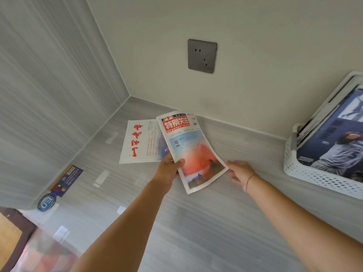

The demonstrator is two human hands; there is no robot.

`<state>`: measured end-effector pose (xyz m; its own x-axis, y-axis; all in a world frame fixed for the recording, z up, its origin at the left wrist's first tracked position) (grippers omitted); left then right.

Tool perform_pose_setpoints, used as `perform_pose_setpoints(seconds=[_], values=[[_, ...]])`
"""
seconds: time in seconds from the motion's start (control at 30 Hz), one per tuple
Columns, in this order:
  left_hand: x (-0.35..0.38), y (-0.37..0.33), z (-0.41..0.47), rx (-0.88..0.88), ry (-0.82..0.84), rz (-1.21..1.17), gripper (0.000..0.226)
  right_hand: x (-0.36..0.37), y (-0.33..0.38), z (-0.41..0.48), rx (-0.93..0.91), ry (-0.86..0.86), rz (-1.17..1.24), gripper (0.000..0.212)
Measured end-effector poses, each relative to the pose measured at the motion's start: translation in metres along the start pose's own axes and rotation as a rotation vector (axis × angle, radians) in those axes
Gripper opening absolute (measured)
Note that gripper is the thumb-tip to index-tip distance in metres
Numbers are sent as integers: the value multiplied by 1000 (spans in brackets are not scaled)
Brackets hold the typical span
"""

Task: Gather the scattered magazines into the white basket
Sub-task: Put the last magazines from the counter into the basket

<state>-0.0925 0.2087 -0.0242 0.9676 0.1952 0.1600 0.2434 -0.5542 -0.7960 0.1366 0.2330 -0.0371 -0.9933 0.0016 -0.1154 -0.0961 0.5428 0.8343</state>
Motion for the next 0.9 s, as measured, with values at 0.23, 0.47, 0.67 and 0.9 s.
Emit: perform_pose_setpoints(seconds=[0.23, 0.47, 0.67, 0.9], values=[[50, -24, -35, 22, 403, 356, 37, -55, -2, -15, -34, 239, 138, 50], [120, -42, -55, 78, 472, 593, 32, -113, -9, -45, -147, 448, 516, 57], [185, -47, -54, 173, 396, 600, 27, -202, 18, -71, -338, -24, 123, 19], [305, -68, -55, 310, 340, 555, 14, -316, 66, -87, -495, -357, -82, 19]])
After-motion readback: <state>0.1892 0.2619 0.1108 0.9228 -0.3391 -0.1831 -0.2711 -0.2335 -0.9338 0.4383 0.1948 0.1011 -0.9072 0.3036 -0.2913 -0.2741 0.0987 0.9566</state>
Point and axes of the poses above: each hand's wrist, its own z-axis towards the middle knuckle, its own x-axis out of the palm, y = z × x, the point moved 3 cm from there along z, towards the middle knuckle, and after that the axes turned 8 degrees about -x, right-handed, at the moved point
